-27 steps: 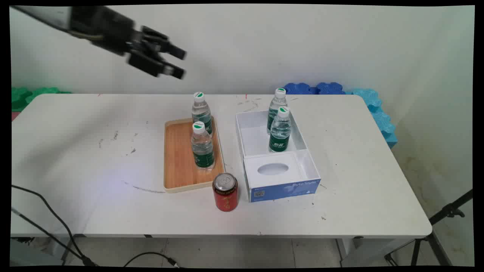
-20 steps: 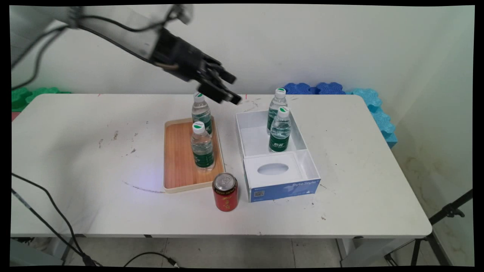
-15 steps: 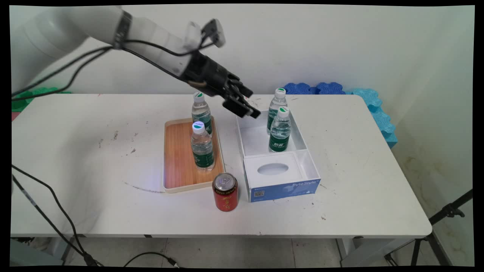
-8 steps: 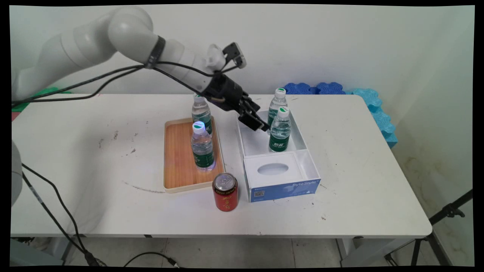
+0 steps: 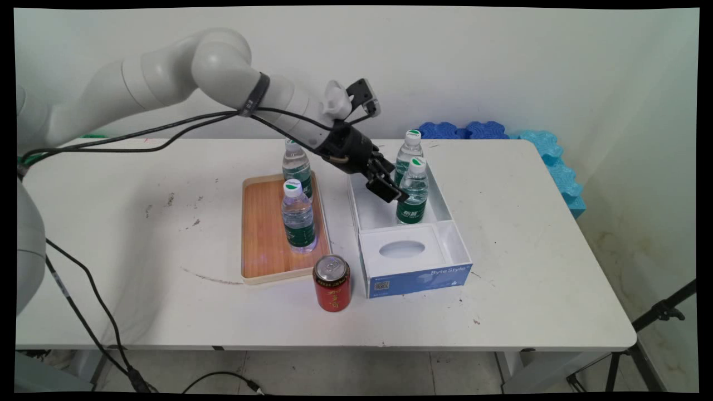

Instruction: Pick up the green bottle from the white box

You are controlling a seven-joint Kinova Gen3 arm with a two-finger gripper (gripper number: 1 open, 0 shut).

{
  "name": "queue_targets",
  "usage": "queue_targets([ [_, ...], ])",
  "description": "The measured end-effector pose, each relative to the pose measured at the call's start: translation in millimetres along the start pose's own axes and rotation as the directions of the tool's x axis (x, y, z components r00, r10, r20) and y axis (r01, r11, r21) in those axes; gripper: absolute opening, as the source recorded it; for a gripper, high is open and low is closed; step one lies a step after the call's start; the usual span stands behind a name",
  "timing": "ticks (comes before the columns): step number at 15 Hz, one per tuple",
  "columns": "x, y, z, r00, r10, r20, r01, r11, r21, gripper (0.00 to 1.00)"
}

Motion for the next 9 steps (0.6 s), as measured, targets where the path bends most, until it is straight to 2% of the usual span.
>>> queue_targets([
  [9,-5,-3,26,1.000,0.029,0.001,-0.029,1.000,-0.001,1.00],
])
